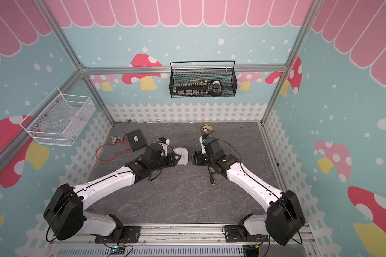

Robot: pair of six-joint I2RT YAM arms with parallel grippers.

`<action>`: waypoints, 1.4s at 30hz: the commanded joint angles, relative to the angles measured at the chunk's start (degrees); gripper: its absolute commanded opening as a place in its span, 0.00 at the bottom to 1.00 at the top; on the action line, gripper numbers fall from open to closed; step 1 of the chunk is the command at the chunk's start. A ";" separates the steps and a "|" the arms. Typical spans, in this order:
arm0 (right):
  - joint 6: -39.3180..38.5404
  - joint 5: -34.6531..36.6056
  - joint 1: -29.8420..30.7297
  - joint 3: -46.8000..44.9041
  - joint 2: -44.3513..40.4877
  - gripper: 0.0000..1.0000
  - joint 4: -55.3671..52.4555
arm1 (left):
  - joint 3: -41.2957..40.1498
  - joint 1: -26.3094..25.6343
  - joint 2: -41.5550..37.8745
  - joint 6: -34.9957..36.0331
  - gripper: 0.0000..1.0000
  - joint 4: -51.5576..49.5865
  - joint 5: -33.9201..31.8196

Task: Remove the battery from the alarm
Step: Adjust the alarm at the center of the board.

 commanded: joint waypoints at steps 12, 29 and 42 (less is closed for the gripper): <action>-4.96 21.33 -3.41 7.66 -13.39 0.68 -23.81 | 36.65 -17.09 35.97 -2.11 0.00 -57.31 -47.13; -8.99 18.31 -9.57 5.34 -17.41 0.68 -23.57 | 43.08 -20.78 52.06 -4.01 0.00 -66.15 -51.34; -11.20 15.47 -13.35 2.96 -19.09 0.70 -22.22 | 48.82 -22.52 58.70 0.27 0.51 -59.79 -40.38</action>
